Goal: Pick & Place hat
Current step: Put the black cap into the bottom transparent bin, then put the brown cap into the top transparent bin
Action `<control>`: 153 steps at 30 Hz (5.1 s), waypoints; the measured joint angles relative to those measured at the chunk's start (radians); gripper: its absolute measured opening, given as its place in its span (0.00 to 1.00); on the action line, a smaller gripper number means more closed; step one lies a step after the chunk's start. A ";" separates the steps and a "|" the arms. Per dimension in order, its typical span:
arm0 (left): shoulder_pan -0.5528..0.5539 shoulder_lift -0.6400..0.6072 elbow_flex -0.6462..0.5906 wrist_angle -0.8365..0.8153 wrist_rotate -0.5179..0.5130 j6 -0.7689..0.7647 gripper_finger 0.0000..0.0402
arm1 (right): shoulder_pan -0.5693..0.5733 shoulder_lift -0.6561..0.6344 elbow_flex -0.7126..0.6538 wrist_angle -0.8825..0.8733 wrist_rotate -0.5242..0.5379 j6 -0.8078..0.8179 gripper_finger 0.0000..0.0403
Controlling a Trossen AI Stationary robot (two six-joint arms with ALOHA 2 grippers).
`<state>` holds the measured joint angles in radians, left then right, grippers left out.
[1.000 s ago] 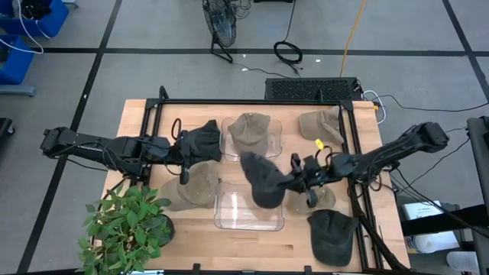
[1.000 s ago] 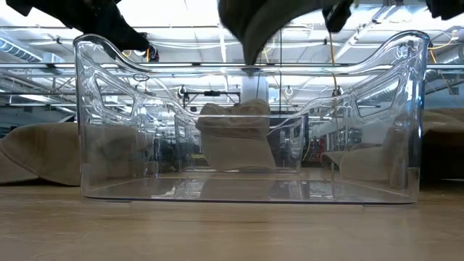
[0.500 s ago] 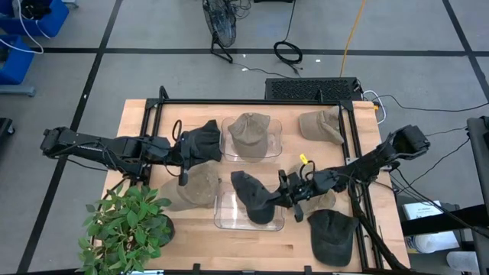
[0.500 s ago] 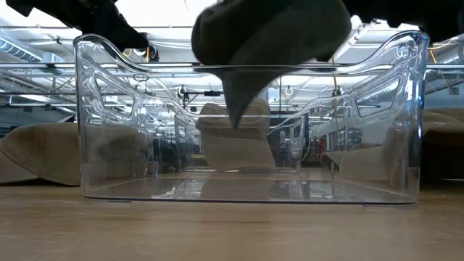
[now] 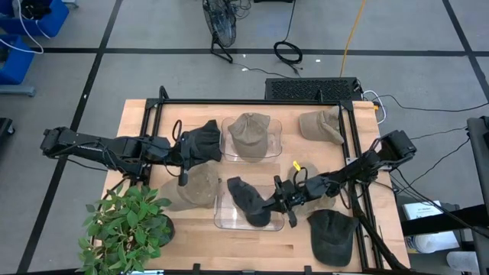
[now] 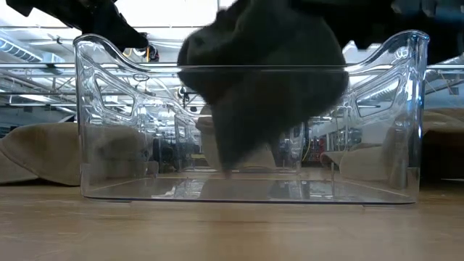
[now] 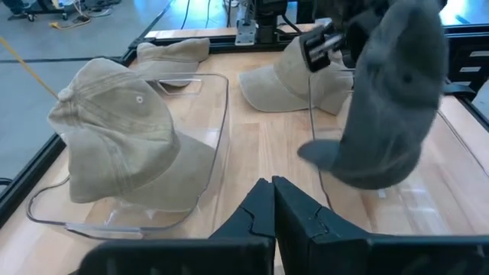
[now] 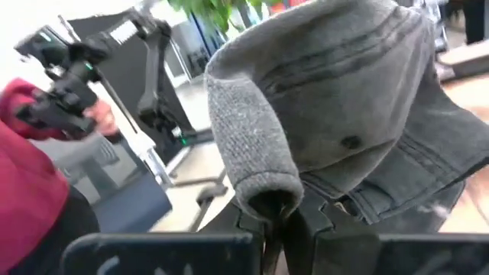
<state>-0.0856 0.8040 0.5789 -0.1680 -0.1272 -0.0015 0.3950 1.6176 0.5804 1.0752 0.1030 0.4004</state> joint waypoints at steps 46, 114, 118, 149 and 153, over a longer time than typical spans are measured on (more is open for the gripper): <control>0.000 0.000 0.000 0.007 -0.004 -0.007 0.02 | -0.021 -0.370 0.052 -0.677 0.135 0.164 0.42; -0.056 0.456 0.459 -0.404 -0.267 -0.511 0.67 | -0.013 -0.970 0.043 -1.957 0.233 0.425 0.00; -0.026 0.454 0.459 -0.445 -0.253 -0.635 0.73 | -0.013 -0.972 0.025 -1.928 0.233 0.425 0.00; 0.249 0.584 0.459 -0.945 0.206 -0.181 0.50 | -0.051 -0.971 -0.016 -1.673 0.320 0.576 0.00; 0.251 0.584 0.459 -0.962 0.174 -0.175 0.51 | -0.060 -0.971 -0.016 -1.673 0.320 0.595 0.00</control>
<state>0.1653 1.3876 1.0374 -1.1297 0.0472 -0.1768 0.3349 0.6468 0.5640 -0.5980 0.4229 0.9953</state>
